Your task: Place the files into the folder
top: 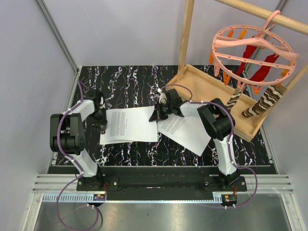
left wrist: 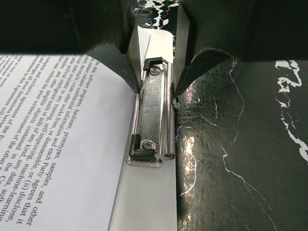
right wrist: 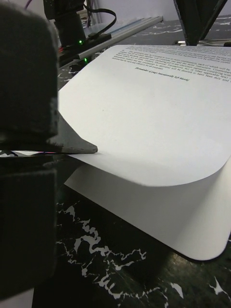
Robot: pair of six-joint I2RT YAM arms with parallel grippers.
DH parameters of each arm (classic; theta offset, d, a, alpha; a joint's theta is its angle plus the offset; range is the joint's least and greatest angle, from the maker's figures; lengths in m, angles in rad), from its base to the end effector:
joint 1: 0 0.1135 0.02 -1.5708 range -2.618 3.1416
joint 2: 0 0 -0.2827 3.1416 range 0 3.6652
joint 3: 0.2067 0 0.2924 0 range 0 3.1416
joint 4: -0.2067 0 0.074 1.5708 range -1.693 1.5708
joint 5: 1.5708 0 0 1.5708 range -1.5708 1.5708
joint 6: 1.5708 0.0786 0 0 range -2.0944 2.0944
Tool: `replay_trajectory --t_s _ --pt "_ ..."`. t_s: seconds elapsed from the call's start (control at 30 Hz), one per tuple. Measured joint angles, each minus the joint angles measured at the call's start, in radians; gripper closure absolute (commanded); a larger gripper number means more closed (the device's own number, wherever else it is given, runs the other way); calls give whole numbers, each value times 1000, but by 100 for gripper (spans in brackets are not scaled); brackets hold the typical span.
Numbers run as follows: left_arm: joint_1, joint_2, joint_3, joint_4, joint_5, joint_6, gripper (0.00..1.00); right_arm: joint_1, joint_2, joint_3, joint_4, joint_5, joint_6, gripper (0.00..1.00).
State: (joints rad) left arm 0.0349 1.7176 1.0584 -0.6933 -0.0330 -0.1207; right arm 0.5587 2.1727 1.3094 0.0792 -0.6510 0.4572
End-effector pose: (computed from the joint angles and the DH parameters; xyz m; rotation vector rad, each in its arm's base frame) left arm 0.3571 0.0151 0.1164 -0.2323 2.9127 0.0344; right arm 0.4058 0.3098 0.0716 -0.4730 2.4607 1.2326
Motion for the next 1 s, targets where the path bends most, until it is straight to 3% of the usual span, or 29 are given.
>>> replay_trajectory --t_s 0.07,0.1,0.17,0.23,0.27,0.4,0.5,0.63,0.87,1.0 --pt "0 0 0 0 -1 -1 100 0 0 15 -27 6 -22 97" --pt "0 0 0 0 -2 -1 100 0 0 23 -44 9 -33 88" --pt "-1 0 0 0 -1 -3 100 0 0 41 -78 14 -48 82" --pt "-1 0 0 0 -2 -8 91 0 2 63 -108 16 -59 74" --pt "-1 0 0 -1 -2 -11 75 0 4 74 -120 22 -63 73" --pt "-2 0 0 -4 -6 -32 50 0 6 95 -146 31 -63 71" --pt "-5 0 0 -19 -14 -49 41 0 12 105 -156 30 -55 71" --pt "-9 -4 0 -27 -27 -66 41 0 23 117 -156 25 -42 72" --pt "-10 -8 37 -48 -42 -71 55 0 33 127 -155 19 -34 75" --pt "-10 5 75 -48 -45 -68 54 0 34 129 -156 19 -33 76"
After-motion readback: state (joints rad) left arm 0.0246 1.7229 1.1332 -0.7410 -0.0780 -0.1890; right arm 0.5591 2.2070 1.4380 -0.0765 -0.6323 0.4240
